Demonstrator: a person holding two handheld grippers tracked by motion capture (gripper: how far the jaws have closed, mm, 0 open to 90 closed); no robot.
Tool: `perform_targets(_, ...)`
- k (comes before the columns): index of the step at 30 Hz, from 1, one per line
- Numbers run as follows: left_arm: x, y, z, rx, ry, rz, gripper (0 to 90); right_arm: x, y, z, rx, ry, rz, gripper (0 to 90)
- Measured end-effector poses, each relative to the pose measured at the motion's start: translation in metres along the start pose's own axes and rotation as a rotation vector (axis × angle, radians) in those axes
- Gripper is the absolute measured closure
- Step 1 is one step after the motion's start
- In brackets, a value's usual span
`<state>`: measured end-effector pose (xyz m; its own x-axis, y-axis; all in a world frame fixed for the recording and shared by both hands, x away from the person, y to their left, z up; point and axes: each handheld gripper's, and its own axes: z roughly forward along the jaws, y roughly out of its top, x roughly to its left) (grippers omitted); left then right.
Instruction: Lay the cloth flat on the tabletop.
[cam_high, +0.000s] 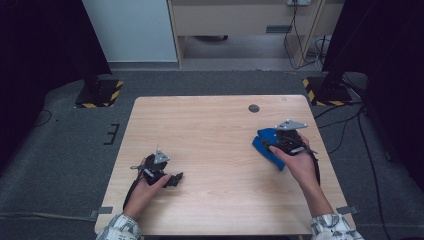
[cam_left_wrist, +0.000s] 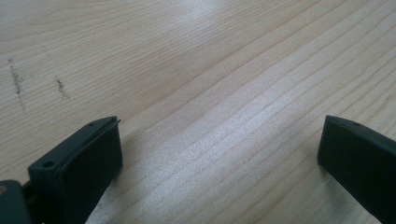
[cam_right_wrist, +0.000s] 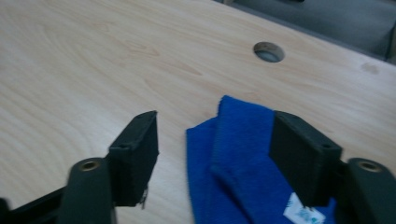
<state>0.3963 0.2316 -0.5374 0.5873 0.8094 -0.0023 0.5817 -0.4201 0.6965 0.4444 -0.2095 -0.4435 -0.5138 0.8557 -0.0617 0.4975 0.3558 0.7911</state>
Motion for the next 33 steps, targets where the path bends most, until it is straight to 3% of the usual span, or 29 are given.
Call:
perform_targets(7, 0.000, 0.000, 0.000, 0.000, 0.000, 0.000, 0.0, -0.019, -0.011, -0.001, -0.012, -0.029, 0.004, 51.6)
perform_targets(10, 0.000, 0.000, 0.000, 0.000, 0.000, 0.000, 0.0, -0.030, -0.020, -0.001, -0.029, -0.053, 0.028, 62.4)
perform_targets(16, 0.000, 0.000, 0.000, 0.000, 0.000, 0.000, 0.0, -0.034, -0.035, 0.013, -0.010, -0.067, 0.039, 66.2)
perform_targets(19, 0.000, 0.000, 0.000, 0.000, 0.000, 0.000, 0.0, -0.033, -0.039, 0.020, 0.005, -0.069, 0.037, 63.4)
perform_targets(25, 0.000, 0.000, 0.000, 0.000, 0.000, 0.000, 0.0, -0.031, -0.044, 0.030, 0.030, -0.023, 0.053, 53.9)
perform_targets(33, 0.000, 0.000, 0.000, 0.000, 0.000, 0.000, 0.0, -0.029, -0.059, 0.048, 0.092, -0.030, 0.072, 31.9)
